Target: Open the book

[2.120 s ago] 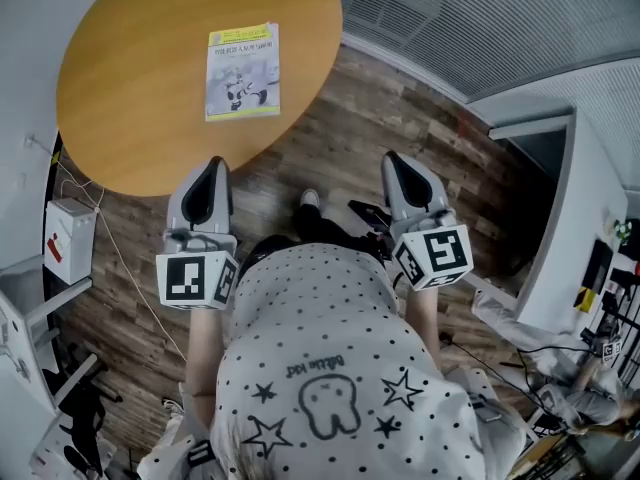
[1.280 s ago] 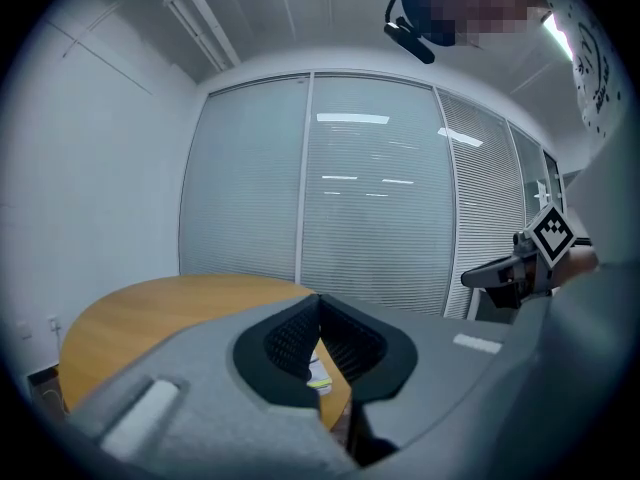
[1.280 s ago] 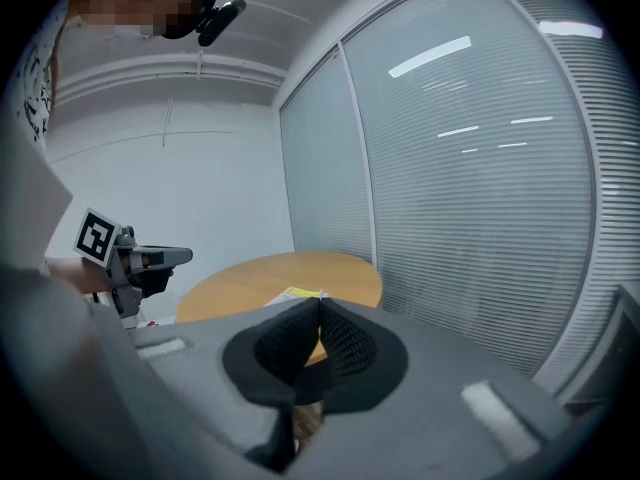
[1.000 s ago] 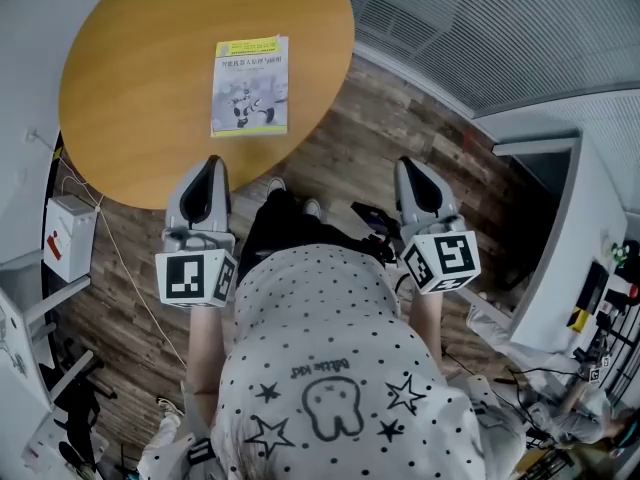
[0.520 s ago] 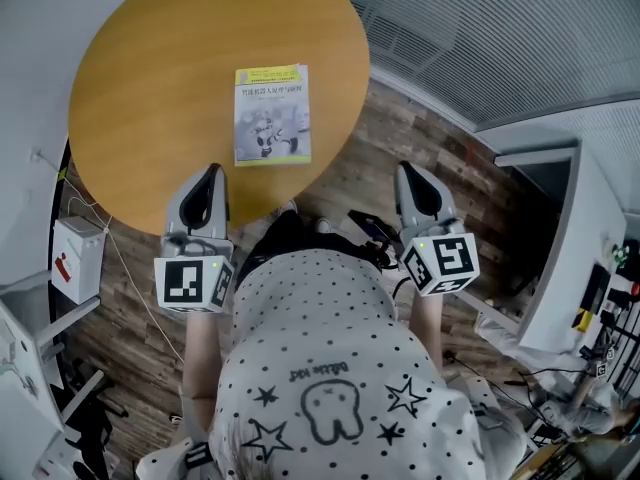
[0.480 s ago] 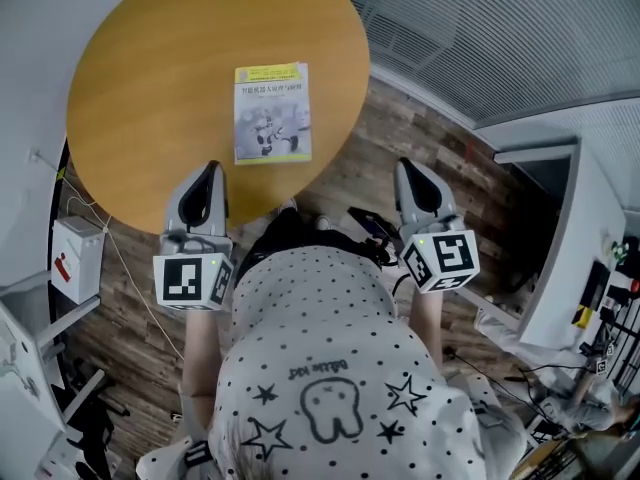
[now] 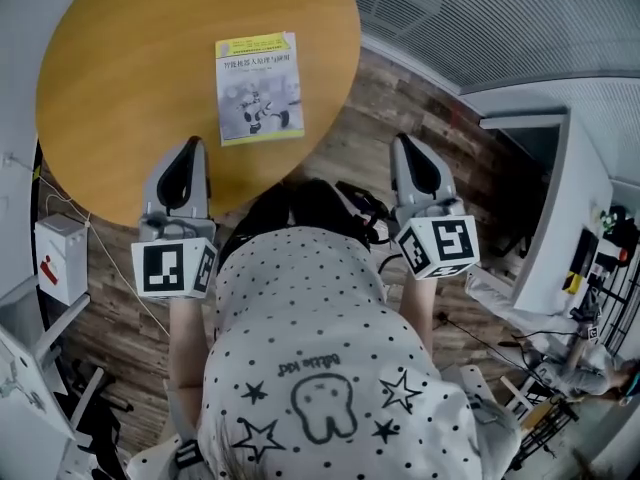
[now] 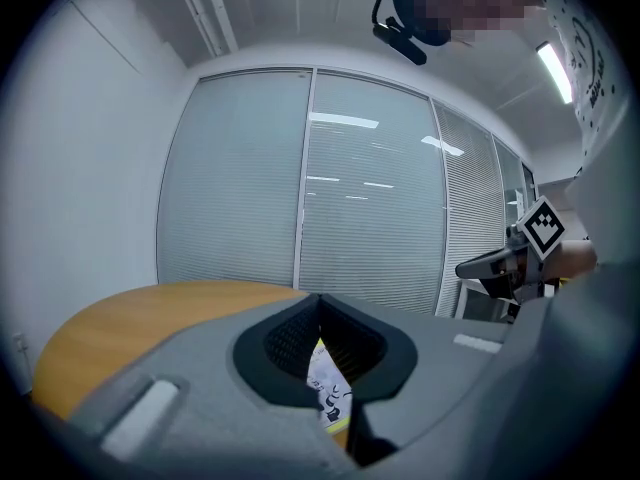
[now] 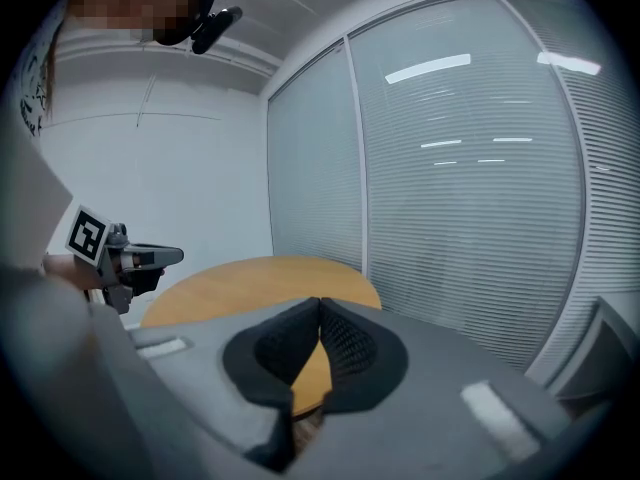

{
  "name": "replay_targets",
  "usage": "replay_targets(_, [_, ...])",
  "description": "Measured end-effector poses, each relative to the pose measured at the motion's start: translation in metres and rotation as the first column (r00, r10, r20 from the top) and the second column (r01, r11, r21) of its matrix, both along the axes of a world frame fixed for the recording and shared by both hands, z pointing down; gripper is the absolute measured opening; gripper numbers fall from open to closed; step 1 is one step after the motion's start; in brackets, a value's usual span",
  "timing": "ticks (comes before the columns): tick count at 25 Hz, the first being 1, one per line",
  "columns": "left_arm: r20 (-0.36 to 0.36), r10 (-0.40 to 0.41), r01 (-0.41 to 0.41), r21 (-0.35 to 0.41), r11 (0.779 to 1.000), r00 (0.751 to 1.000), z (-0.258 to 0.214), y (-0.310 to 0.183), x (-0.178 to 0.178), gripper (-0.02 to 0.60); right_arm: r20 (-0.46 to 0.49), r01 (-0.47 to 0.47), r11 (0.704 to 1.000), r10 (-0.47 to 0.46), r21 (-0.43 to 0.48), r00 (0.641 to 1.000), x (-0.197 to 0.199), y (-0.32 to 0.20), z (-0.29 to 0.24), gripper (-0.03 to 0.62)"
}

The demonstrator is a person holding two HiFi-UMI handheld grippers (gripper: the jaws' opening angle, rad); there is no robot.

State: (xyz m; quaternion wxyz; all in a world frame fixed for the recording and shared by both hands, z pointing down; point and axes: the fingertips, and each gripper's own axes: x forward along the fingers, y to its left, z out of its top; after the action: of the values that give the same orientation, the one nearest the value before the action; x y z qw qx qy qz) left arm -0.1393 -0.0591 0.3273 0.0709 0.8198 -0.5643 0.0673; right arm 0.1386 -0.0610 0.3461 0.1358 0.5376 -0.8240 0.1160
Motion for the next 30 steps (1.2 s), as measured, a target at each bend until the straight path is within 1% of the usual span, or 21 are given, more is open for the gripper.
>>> replay_targets(8, [-0.026,0.016,-0.017,-0.035,0.999,1.000,0.015,-0.010,0.004,0.006,-0.020,-0.033,0.999,0.033,-0.017,0.999,0.008,-0.005,0.000,0.004])
replay_targets(11, [-0.033,0.007,-0.008,-0.044,0.999,0.999,0.019,-0.016,0.007,0.008,-0.026,-0.036,0.999,0.035,-0.031,0.999,0.015,-0.008,0.003,0.003])
replay_targets(13, [-0.037,0.005,-0.006,-0.037,0.999,0.999,0.019,-0.020,0.010,0.006,-0.032,-0.031,0.999,0.030,-0.035,0.999,0.019,-0.012,0.003,0.005])
replay_targets(16, [-0.041,0.022,-0.022,-0.007,1.000,0.999,0.020,-0.028,0.021,0.008,-0.038,-0.020,0.999,0.019,-0.030,0.999,0.027,-0.024,0.002,0.004])
replay_targets(19, [-0.017,0.011,-0.011,-0.006,1.000,1.000,0.028,-0.033,0.027,0.008,-0.038,-0.007,1.000,0.006,-0.028,0.999,0.029,-0.033,0.003,0.004])
replay_targets(25, [0.018,-0.001,0.002,-0.019,1.000,1.000,0.034,-0.031,0.025,0.009,-0.039,0.028,0.999,-0.029,-0.032,0.999,0.019,-0.035,-0.001,0.003])
replay_targets(28, [0.049,0.013,-0.012,-0.023,1.000,0.999,0.043,-0.030,0.028,0.011,-0.040,0.043,0.998,-0.045,-0.038,0.998,0.017,-0.036,0.000,0.003])
replay_targets(30, [0.085,0.034,-0.031,-0.037,0.999,0.996,0.053,-0.031,0.032,0.011,-0.035,0.050,0.998,-0.051,-0.041,0.998,0.016,-0.037,0.002,0.003])
